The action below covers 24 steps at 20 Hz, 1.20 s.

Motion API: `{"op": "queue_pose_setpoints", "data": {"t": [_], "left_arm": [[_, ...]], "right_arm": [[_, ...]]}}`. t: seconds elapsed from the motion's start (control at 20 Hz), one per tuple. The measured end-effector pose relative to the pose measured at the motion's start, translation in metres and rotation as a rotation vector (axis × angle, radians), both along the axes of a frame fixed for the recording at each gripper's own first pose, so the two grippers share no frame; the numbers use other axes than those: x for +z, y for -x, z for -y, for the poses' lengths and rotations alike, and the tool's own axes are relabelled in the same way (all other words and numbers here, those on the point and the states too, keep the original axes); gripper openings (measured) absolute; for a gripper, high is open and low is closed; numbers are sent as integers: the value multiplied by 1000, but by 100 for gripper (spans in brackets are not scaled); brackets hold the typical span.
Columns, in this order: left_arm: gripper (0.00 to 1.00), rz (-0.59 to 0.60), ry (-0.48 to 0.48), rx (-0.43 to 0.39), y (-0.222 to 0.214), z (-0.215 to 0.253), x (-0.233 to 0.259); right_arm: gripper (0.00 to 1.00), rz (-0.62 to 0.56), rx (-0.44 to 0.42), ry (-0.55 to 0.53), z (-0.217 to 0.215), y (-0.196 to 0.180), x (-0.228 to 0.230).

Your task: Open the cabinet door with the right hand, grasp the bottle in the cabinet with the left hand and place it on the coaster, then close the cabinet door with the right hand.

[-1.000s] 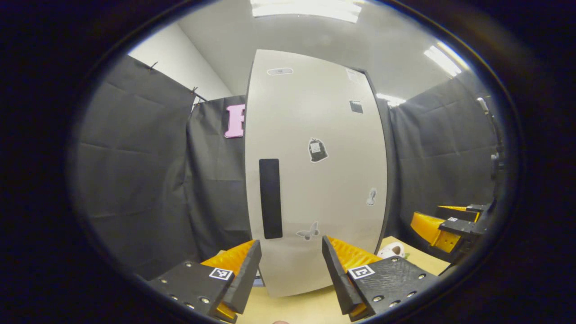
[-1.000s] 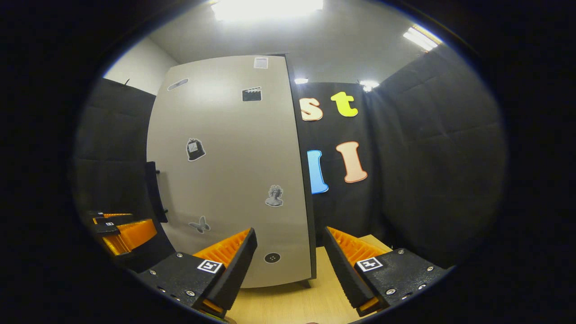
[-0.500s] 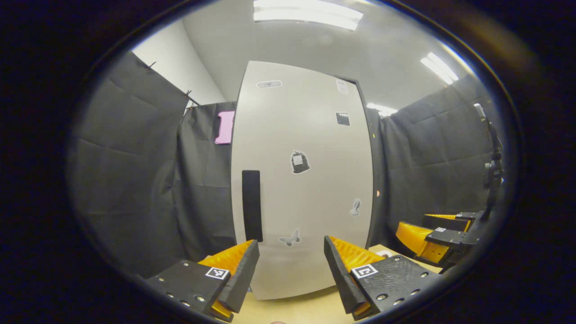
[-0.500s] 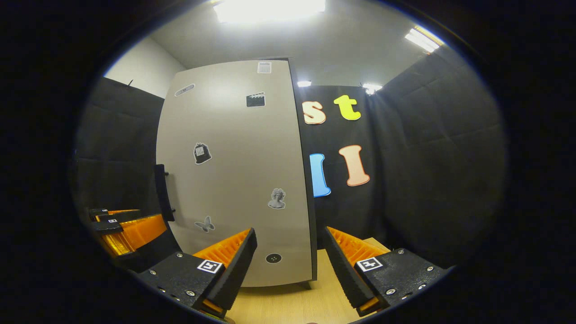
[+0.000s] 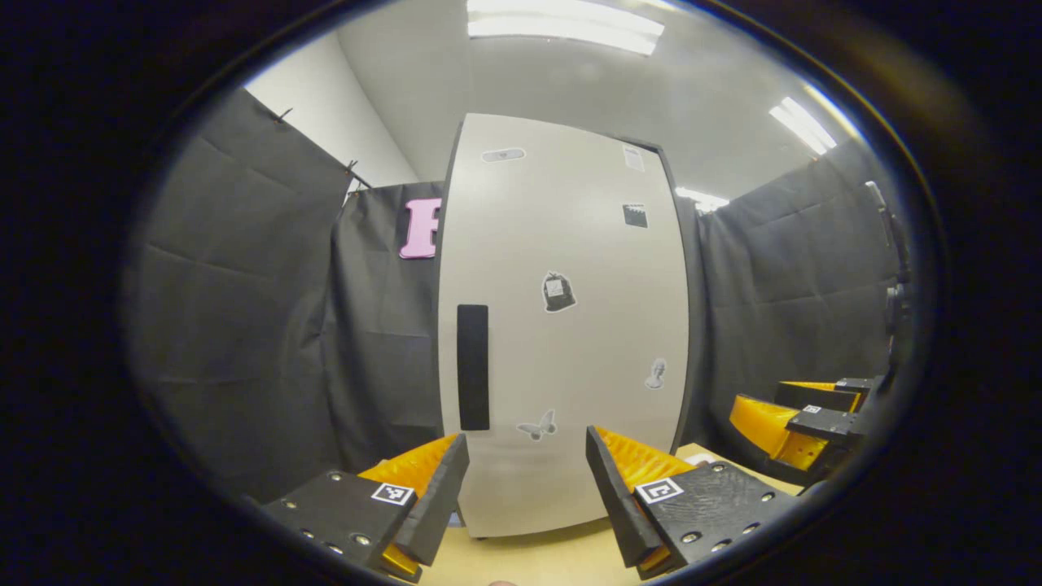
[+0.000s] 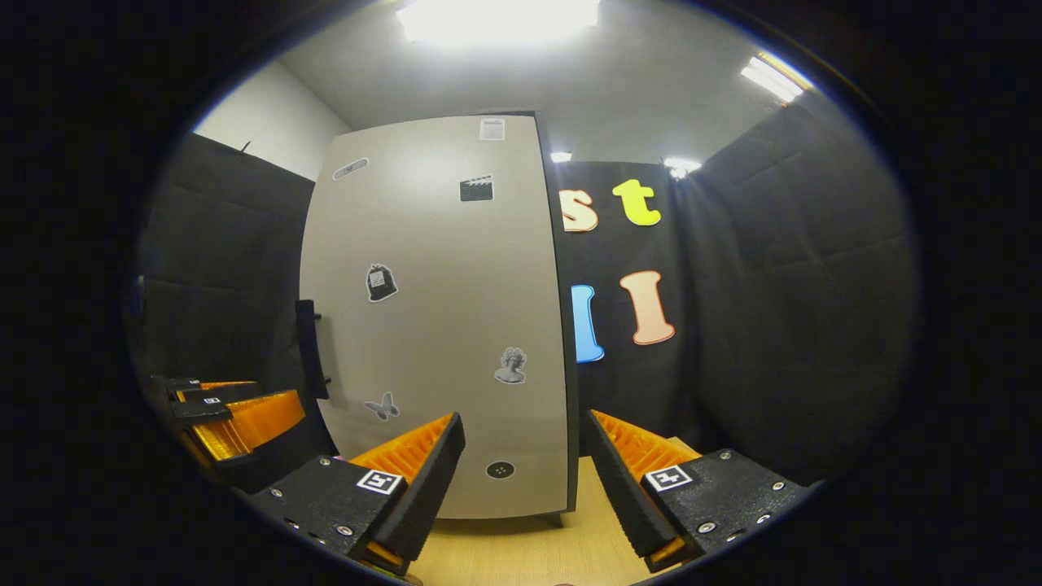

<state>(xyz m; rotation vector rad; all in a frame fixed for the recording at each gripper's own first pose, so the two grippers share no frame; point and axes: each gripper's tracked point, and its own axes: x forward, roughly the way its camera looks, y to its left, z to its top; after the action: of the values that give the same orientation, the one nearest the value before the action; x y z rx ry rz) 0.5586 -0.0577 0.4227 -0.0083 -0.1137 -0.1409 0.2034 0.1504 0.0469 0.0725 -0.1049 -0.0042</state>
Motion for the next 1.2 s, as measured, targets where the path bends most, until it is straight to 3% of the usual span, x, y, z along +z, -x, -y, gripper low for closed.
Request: {"op": "queue_pose_setpoints", "data": {"t": [0.3, 0.35, 0.6, 0.65, 1.05, 1.2], "left_arm": [[87, -15, 13, 14, 2, -10, -4], [83, -17, 14, 16, 1, -12, -5], [87, -27, 8, 14, 3, -14, -7], [80, -23, 10, 14, 4, -15, -6], [87, -25, 5, 14, 9, -18, -8], [81, -32, 8, 13, 6, -19, -10]], "right_arm": [[93, 0, 12, 16, -5, 3, 0], [92, -1, 17, 18, -6, 3, 0], [92, -8, 24, 11, -7, 8, -3], [92, -10, 23, 9, -7, 8, -4], [92, -3, 32, -8, -8, 17, -3], [92, -6, 41, -16, -10, 19, -4]]}}
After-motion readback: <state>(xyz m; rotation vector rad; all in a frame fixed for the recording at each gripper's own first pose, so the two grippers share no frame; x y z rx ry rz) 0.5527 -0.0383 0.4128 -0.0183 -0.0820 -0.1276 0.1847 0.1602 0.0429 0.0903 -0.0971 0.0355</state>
